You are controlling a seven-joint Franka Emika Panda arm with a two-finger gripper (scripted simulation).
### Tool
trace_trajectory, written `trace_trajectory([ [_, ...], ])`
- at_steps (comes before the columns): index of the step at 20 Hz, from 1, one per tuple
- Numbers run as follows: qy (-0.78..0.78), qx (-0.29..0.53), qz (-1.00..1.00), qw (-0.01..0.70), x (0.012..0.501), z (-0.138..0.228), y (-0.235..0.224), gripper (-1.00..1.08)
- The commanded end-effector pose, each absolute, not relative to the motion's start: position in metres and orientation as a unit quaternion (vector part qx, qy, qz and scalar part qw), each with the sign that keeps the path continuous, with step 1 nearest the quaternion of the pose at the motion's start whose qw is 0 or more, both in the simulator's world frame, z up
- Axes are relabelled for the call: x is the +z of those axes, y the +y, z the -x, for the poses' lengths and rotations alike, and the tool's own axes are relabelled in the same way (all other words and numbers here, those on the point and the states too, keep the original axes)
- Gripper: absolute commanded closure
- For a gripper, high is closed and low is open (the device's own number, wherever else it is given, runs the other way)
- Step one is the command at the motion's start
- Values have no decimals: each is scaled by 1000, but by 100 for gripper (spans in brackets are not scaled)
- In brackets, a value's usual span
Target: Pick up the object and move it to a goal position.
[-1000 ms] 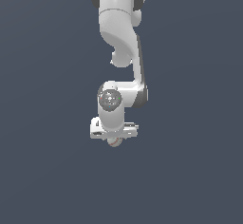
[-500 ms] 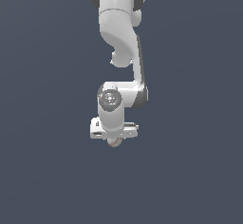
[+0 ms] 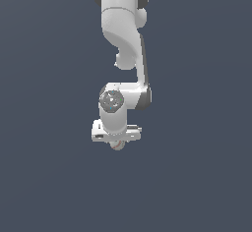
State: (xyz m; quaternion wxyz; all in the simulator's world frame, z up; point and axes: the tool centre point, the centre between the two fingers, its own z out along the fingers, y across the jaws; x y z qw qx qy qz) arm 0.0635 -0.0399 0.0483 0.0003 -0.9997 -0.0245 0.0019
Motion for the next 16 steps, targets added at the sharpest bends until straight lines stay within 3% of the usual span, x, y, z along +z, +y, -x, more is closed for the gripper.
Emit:
trace_trajectory([
  [1, -24, 1, 1000, 0, 51, -59, -46, 108],
  [16, -24, 0, 1000, 0, 75, 15, -121, 108],
])
